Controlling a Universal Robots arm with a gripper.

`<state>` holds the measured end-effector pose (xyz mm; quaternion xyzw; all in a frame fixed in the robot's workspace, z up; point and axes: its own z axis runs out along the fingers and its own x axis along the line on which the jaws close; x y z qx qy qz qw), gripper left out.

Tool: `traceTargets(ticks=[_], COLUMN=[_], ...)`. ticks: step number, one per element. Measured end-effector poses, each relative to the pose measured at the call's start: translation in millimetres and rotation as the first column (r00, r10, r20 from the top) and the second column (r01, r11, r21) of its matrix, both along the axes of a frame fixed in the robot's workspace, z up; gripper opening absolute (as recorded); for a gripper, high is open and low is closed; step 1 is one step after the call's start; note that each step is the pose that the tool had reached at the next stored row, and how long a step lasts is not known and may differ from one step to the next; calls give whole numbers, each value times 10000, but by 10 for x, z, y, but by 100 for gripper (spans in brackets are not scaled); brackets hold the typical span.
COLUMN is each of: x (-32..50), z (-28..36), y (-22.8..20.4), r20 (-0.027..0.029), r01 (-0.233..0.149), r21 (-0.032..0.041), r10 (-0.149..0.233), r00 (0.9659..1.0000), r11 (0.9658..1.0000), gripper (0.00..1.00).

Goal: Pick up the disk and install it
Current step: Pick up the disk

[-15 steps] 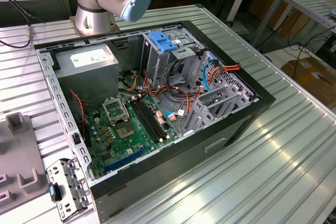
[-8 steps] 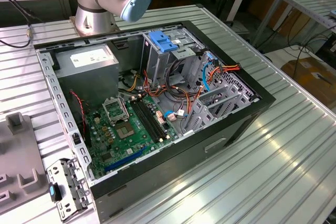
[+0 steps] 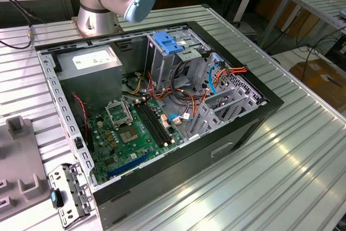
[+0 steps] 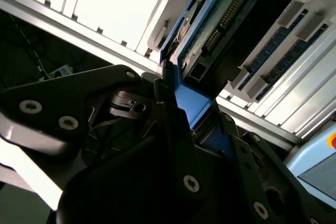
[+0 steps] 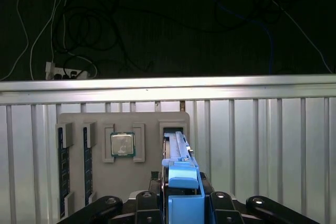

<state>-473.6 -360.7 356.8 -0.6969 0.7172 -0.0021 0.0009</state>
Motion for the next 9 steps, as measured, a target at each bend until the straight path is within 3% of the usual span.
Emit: traceTargets(ticks=[9], x=[0], z=[21], y=[0], r20=[0], r01=[0], r21=[0], r10=[0], r00=[10000], r11=[10000], gripper=[37])
